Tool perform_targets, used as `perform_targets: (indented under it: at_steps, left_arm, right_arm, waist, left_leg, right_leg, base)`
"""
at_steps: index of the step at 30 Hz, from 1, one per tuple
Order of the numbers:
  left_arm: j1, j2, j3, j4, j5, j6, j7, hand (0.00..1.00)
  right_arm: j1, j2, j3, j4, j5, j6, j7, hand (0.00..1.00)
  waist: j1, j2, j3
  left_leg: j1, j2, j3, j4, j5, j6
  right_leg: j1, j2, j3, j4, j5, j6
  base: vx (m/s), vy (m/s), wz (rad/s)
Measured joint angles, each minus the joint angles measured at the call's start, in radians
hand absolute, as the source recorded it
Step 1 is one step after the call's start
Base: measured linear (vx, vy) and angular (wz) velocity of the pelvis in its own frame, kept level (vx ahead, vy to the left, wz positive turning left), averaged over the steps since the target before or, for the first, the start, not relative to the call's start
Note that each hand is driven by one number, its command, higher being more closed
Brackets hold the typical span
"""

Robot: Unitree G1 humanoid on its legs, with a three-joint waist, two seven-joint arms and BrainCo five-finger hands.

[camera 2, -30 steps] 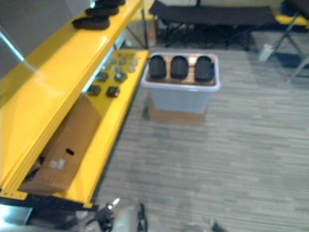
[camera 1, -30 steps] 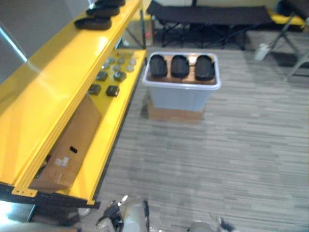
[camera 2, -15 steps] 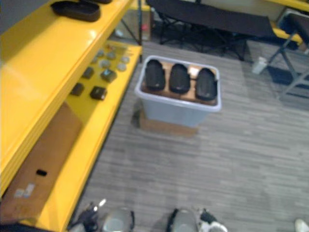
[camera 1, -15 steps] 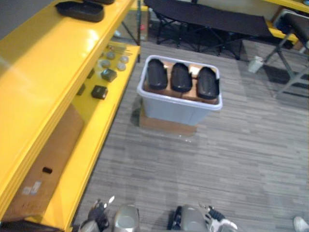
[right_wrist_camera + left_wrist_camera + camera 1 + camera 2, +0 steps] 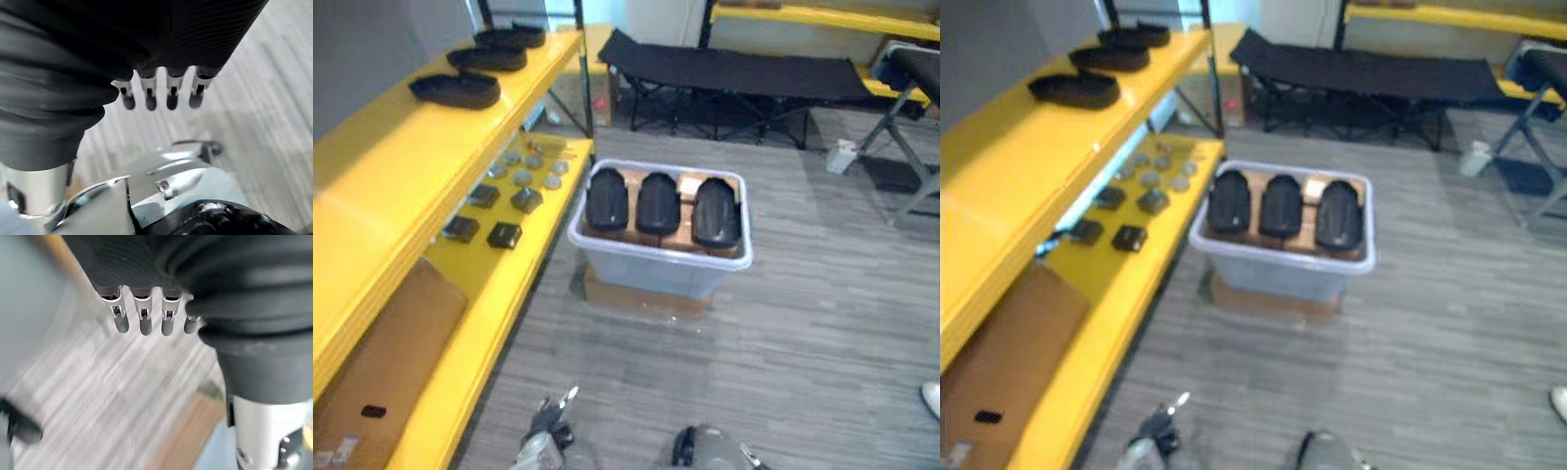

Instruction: Walk over and take plastic housings, then place them on the shelf

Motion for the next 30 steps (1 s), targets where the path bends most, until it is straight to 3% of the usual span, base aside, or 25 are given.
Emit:
perform_targets:
  at_steps: [3,5,6,8,11,16,20,22,24,25,27,29,30]
  left_arm:
    - [0.024,-0.002,0.011,-0.009,-0.031,0.0,-0.01,0.0]
    - [0.019,0.009,0.02,-0.009,-0.034,0.005,-0.019,0.0]
    - [0.02,0.009,0.027,-0.008,-0.028,0.005,-0.035,0.0]
    - [0.005,0.034,0.035,-0.01,-0.015,-0.004,-0.078,0.0]
    - [-0.034,0.069,0.021,-0.013,0.029,-0.01,-0.107,0.0]
    - [-0.067,0.085,-0.056,-0.031,0.044,-0.071,-0.104,0.0]
    - [-0.069,0.086,-0.073,-0.06,0.071,-0.066,-0.088,0.0]
    - [-0.07,0.083,-0.083,-0.057,0.136,-0.04,-0.086,0.0]
    - [-0.068,0.107,-0.087,-0.061,0.145,-0.023,-0.083,0.0]
    - [-0.068,0.116,-0.088,-0.058,0.159,-0.017,-0.083,0.0]
    - [-0.066,0.135,-0.095,-0.052,0.178,0.002,-0.085,0.0]
    - [-0.066,0.138,-0.095,-0.047,0.174,0.016,-0.088,0.0]
    - [-0.065,0.139,-0.094,-0.046,0.174,0.021,-0.088,0.0]
  right_arm:
    - [-0.044,-0.03,0.0,0.004,0.006,-0.019,0.005,0.0]
    - [-0.086,-0.035,0.0,0.001,0.036,-0.04,0.004,0.0]
    - [-0.101,-0.036,0.001,-0.007,0.052,-0.049,0.003,0.0]
    - [-0.137,-0.007,0.035,-0.018,0.088,-0.062,0.001,0.0]
    - [-0.155,0.016,0.038,-0.034,0.088,-0.062,0.0,0.0]
    - [-0.157,0.027,0.02,-0.015,0.045,-0.059,0.007,0.0]
    - [-0.183,0.056,0.023,-0.01,0.044,-0.056,0.002,0.0]
    - [-0.199,0.051,0.03,-0.013,0.055,-0.041,0.0,0.0]
    - [-0.182,0.06,0.03,-0.052,0.08,-0.057,0.001,0.0]
    - [-0.183,0.058,0.036,-0.052,0.078,-0.055,0.002,0.0]
    - [-0.179,0.062,0.044,-0.047,0.069,-0.051,0.003,0.0]
    - [-0.172,0.065,0.044,-0.042,0.058,-0.046,0.003,0.0]
    - [-0.17,0.066,0.031,-0.038,0.065,-0.04,0.002,0.0]
  waist:
    - [0.007,0.005,0.006]
    - [0.008,-0.002,0.023]
    - [0.009,0.0,0.025]
    - [0.019,-0.051,0.05]
    - [0.026,-0.105,0.08]
    - [0.015,-0.095,0.116]
    - [0.019,-0.111,0.13]
    - [0.017,-0.094,0.152]
    - [0.012,-0.108,0.178]
    - [0.012,-0.114,0.177]
    - [0.013,-0.119,0.175]
    - [0.005,-0.117,0.175]
    - [0.003,-0.116,0.175]
  left_leg:
    - [-0.059,-0.071,0.061,-0.198,-0.059,-0.018]
    - [-0.057,-0.103,0.077,-0.399,-0.03,-0.011]
    - [-0.056,-0.105,0.076,-0.497,0.047,0.009]
    - [-0.032,-0.145,0.108,-0.542,0.063,0.03]
    - [-0.06,-0.181,0.106,-0.567,0.074,0.047]
    - [-0.078,-0.225,0.072,-0.576,0.08,0.055]
    - [-0.068,-0.221,0.073,-0.562,0.058,0.066]
    - [-0.063,-0.195,0.071,-0.511,0.001,0.078]
    - [-0.011,-0.195,0.064,-0.47,-0.048,0.091]
    - [0.002,-0.194,0.06,-0.463,-0.058,0.091]
    - [0.037,-0.187,0.037,-0.462,-0.081,0.088]
    - [0.041,-0.185,0.0,-0.46,-0.095,0.081]
    - [0.043,-0.181,-0.023,-0.45,-0.112,0.065]
  right_leg:
    - [0.074,-0.013,-0.012,-0.118,0.044,0.011]
    - [0.105,-0.021,-0.011,-0.139,0.046,0.022]
    - [0.109,-0.016,-0.008,-0.136,0.034,0.043]
    - [0.113,-0.047,0.02,-0.15,0.03,0.07]
    - [0.081,-0.076,0.013,-0.164,0.037,0.083]
    - [0.112,-0.095,-0.014,-0.219,0.061,0.115]
    - [0.134,-0.085,-0.012,-0.226,0.066,0.116]
    - [0.071,-0.09,0.022,-0.05,0.064,0.116]
    - [-0.047,-0.144,0.112,0.268,0.039,0.102]
    - [-0.051,-0.144,0.121,0.274,0.002,0.097]
    - [-0.054,-0.115,0.131,0.141,-0.031,0.109]
    - [-0.059,-0.083,0.162,-0.03,-0.016,0.12]
    - [-0.062,-0.071,0.186,-0.099,0.038,0.111]
  base:
    - [0.23,0.01,0.08]
    - [0.15,0.096,-0.1]
    - [0.1,0.126,-0.14]
    - [0.11,0.121,-0.12]
    - [0.12,0.103,0.12]
    - [0.15,0.049,0.24]
    - [0.09,-0.009,0.04]
    - [0.04,0.099,-0.1]
    - [0.03,0.086,0.02]
    - [0.07,-0.006,0.14]
    - [0.08,-0.056,0.33]
    - [0.11,-0.147,0.5]
    - [0.17,-0.243,0.55]
